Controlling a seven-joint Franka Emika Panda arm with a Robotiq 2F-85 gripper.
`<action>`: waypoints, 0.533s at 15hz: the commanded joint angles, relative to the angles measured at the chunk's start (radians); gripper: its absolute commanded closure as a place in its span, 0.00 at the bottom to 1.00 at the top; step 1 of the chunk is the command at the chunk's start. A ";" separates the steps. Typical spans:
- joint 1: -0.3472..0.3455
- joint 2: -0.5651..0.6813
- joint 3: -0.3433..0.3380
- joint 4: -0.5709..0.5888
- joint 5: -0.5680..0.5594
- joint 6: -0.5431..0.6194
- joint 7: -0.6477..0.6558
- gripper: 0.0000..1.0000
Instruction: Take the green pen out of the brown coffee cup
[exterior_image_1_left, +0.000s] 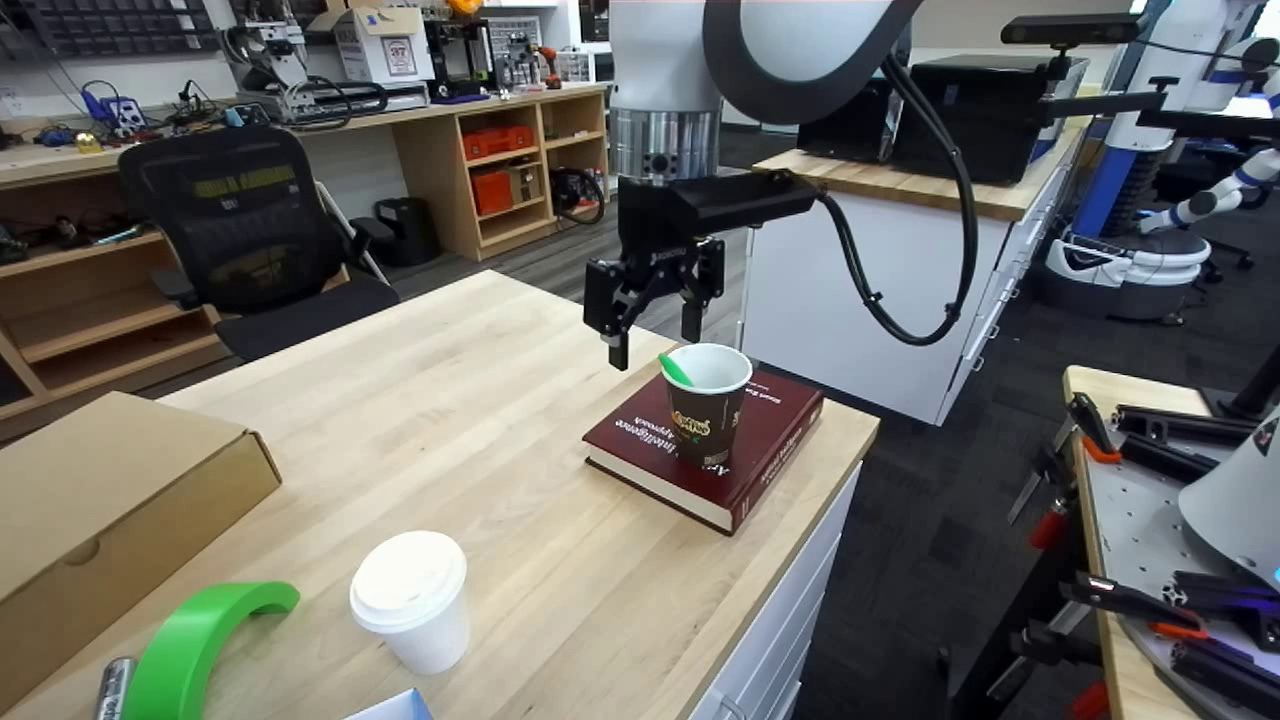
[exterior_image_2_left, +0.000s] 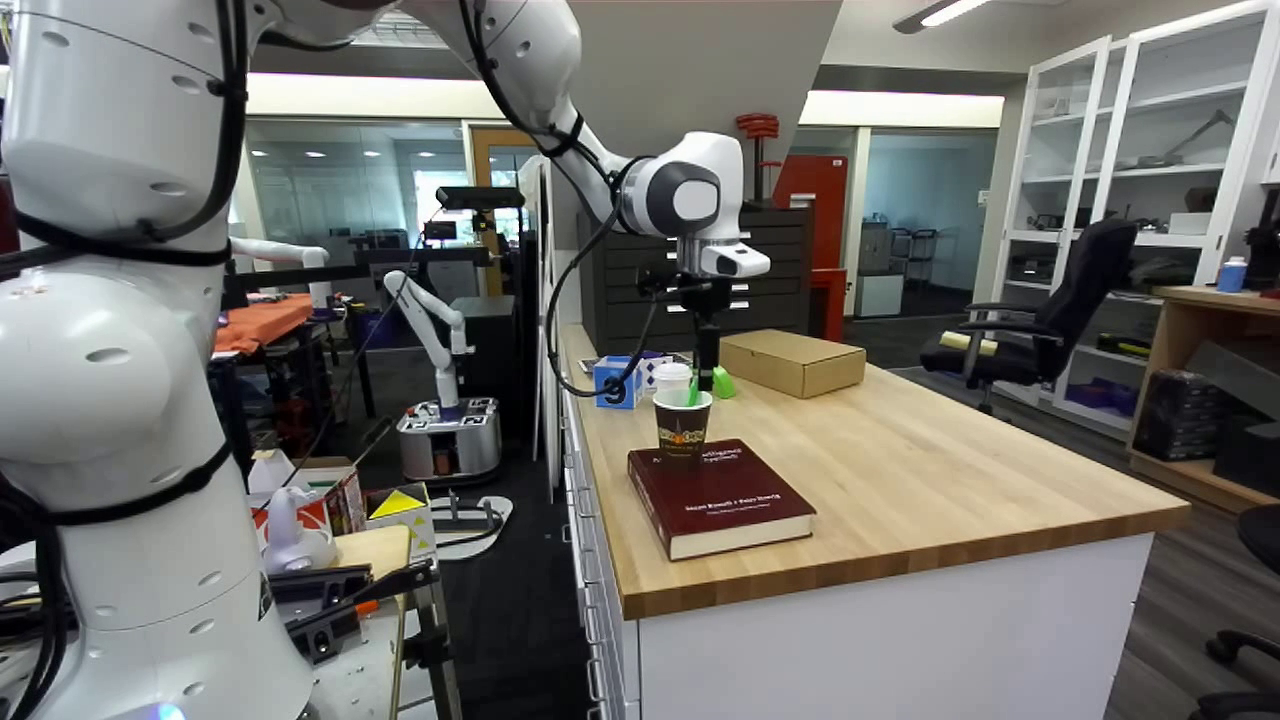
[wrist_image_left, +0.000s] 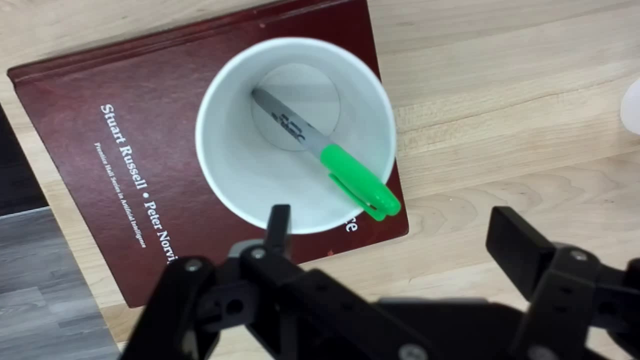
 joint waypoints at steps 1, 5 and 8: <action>-0.004 0.012 0.004 0.035 0.041 -0.058 -0.036 0.00; 0.002 -0.013 0.006 0.012 0.058 -0.103 -0.014 0.00; 0.008 -0.013 0.003 0.012 0.052 -0.106 -0.004 0.00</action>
